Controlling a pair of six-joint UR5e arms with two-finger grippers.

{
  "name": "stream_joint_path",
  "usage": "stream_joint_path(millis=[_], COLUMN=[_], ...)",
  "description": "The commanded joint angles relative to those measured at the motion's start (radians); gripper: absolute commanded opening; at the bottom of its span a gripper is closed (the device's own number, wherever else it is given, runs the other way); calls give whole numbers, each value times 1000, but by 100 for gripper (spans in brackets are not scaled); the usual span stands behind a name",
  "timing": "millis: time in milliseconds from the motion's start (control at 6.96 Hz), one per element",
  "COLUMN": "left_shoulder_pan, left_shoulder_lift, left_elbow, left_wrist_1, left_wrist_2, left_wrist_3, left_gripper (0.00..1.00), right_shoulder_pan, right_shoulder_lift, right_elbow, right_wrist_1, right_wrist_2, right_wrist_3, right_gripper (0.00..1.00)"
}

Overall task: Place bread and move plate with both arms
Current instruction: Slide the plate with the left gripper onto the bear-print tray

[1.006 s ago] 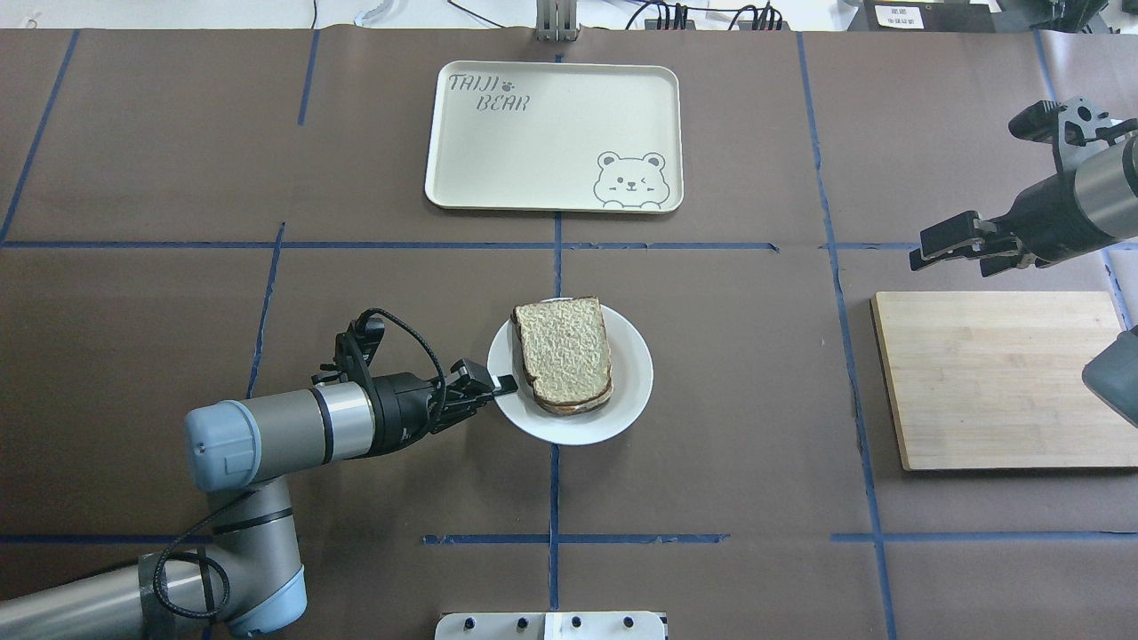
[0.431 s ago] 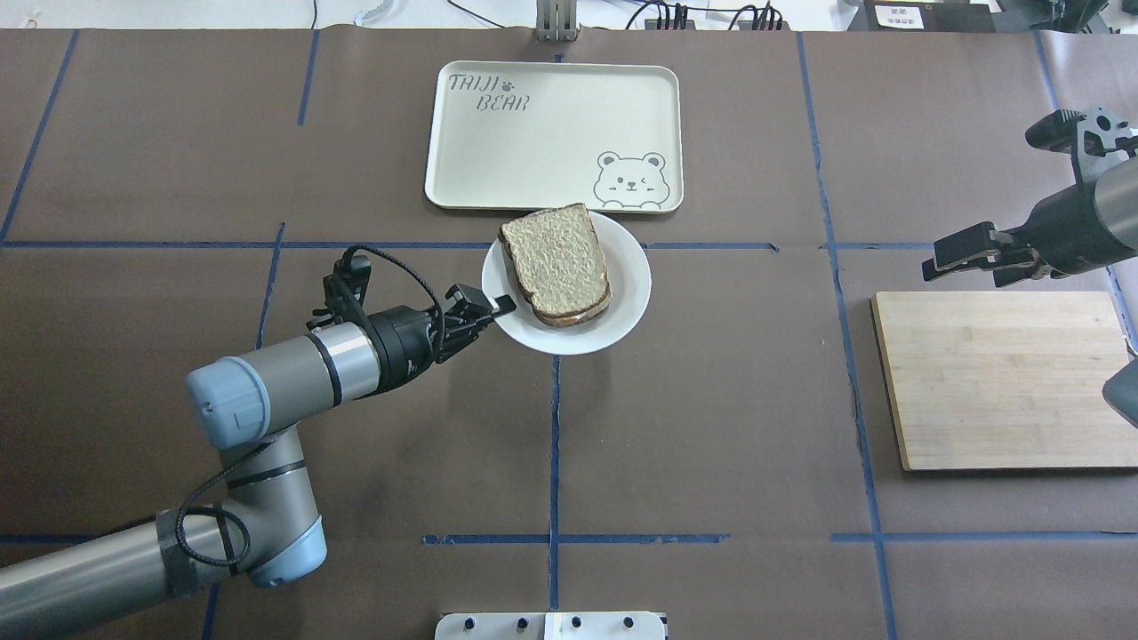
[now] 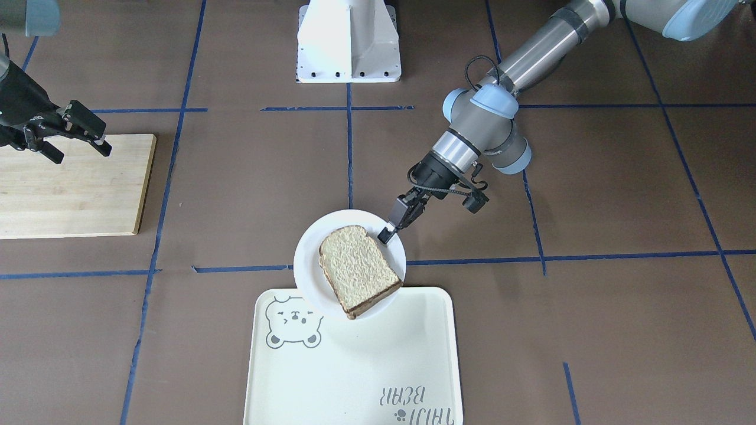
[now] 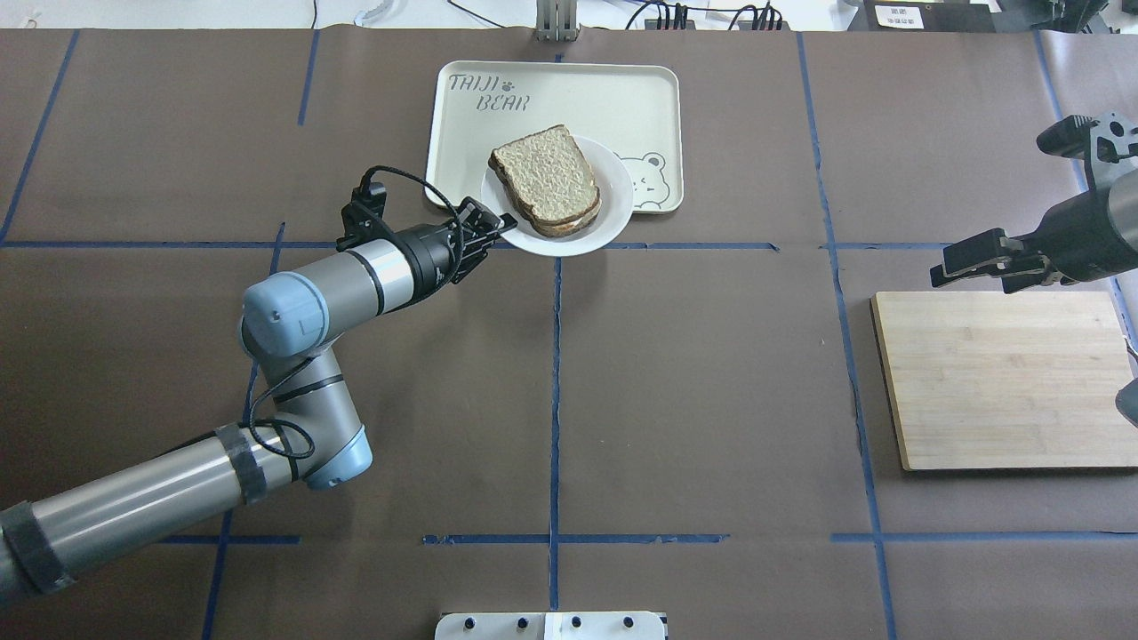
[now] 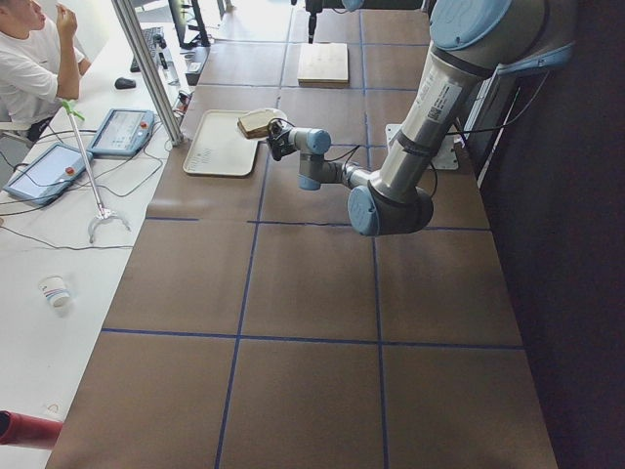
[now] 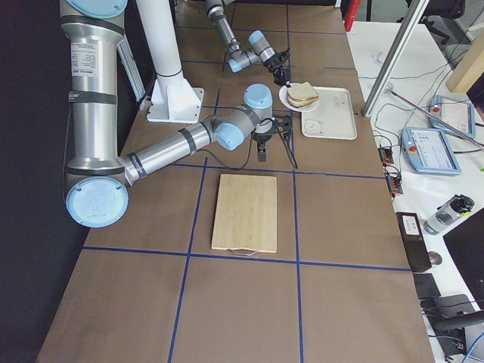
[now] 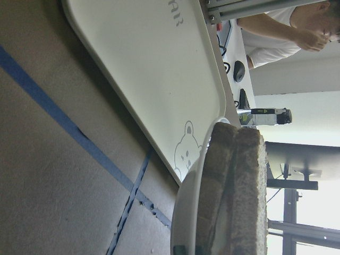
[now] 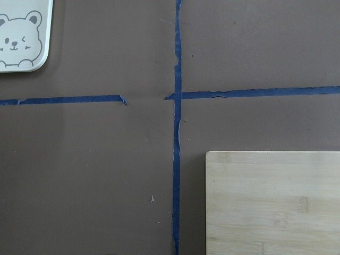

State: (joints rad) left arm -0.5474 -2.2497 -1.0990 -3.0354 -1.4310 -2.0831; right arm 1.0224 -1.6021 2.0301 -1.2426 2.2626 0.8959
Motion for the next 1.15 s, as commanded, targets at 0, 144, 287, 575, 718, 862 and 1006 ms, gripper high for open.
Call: stream_joint_path(millis=[0, 144, 287, 575, 718, 862, 1006], left_shoulder_pan=[-31, -42, -45, -51, -51, -51, -52], left_shoulder_lift=[-155, -212, -240, -246, -246, -248, -248], left_elbow=[231, 313, 356, 384, 384, 381, 361], left_wrist_1=[6, 32, 43, 43, 43, 43, 44], left_wrist_2=[26, 27, 26, 26, 26, 26, 26], left_wrist_3=[-75, -96, -98, -101, -101, -101, -101], left_gripper=[1, 1, 1, 1, 16, 45, 56], right_shoulder_pan=[-1, -1, -1, -2, -2, -2, -4], right_shoulder_lift=[-7, -9, -13, -13, -13, -13, -12], right_elbow=[1, 1, 1, -1, -1, -2, -4], right_wrist_1=[2, 2, 3, 3, 3, 3, 3], right_wrist_2=[0, -2, 0, -2, -2, -2, -2], right_wrist_3=[0, 0, 0, 0, 0, 0, 0], right_gripper=[100, 100, 100, 100, 100, 100, 100])
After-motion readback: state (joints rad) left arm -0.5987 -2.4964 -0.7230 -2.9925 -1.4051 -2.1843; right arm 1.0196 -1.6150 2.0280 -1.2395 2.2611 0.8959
